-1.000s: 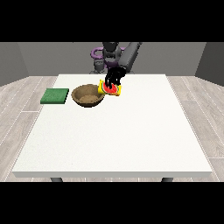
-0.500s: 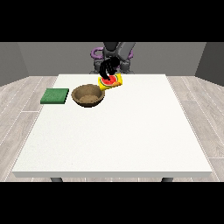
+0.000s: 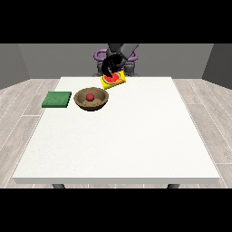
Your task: Pick the cup and pour the ball into the bowl, then pick the bowl and place it on the pad
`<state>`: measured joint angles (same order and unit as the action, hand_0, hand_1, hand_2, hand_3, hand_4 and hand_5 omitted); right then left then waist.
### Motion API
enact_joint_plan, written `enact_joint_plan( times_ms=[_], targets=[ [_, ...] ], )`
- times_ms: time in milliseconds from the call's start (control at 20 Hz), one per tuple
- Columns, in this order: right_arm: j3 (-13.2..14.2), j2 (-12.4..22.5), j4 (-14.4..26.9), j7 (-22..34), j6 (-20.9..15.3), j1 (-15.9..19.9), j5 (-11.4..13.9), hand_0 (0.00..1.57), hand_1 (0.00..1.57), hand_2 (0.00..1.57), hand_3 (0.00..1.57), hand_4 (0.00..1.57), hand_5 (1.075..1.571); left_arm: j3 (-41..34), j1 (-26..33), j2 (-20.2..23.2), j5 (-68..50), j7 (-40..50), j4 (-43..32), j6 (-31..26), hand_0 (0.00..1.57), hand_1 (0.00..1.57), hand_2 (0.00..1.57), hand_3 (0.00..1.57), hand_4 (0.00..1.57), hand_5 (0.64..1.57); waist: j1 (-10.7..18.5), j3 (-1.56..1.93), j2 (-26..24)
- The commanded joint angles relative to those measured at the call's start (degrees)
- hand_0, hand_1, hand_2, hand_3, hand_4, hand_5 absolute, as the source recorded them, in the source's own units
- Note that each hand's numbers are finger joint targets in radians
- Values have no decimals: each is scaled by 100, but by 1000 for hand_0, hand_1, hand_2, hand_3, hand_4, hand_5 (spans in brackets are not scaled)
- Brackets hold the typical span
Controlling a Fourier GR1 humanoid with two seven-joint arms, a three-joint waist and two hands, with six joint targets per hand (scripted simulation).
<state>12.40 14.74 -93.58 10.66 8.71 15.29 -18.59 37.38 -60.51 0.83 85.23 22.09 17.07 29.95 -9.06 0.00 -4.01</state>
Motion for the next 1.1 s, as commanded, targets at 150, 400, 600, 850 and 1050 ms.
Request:
enact_joint_plan(
  times_ms=[150,400,600,850,1050],
  targets=[
    [275,142,-16,-36,-90,-133,-2,0,0,0,0,360,1564,-1625,359,460,-1863,-866,896,925,1111,1111,1474,1482,947,1548,490,-18,-23],
    [607,369,-249,-187,-5,-106,-184,0,0,0,0,394,1565,-2666,1265,864,-3423,-2152,1554,1630,1149,1149,1571,1571,825,1570,597,-47,549],
    [522,231,-641,-332,-75,-104,-149,0,0,0,0,392,1565,-3165,1795,1041,-4602,-3604,2183,1542,1517,1517,1571,1571,1204,1567,603,-39,1112],
    [544,191,-1006,-145,-268,-153,-164,0,0,0,0,419,1565,-3854,2247,578,-6295,-4797,3007,941,1501,1501,1571,1571,1472,1461,865,-81,1226],
    [501,56,-947,-223,-330,-161,-141,0,0,0,0,461,1566,-4388,2037,-59,-7867,-4819,3497,-447,1374,1374,1571,1568,861,1564,1014,-140,1374]
  ],
)
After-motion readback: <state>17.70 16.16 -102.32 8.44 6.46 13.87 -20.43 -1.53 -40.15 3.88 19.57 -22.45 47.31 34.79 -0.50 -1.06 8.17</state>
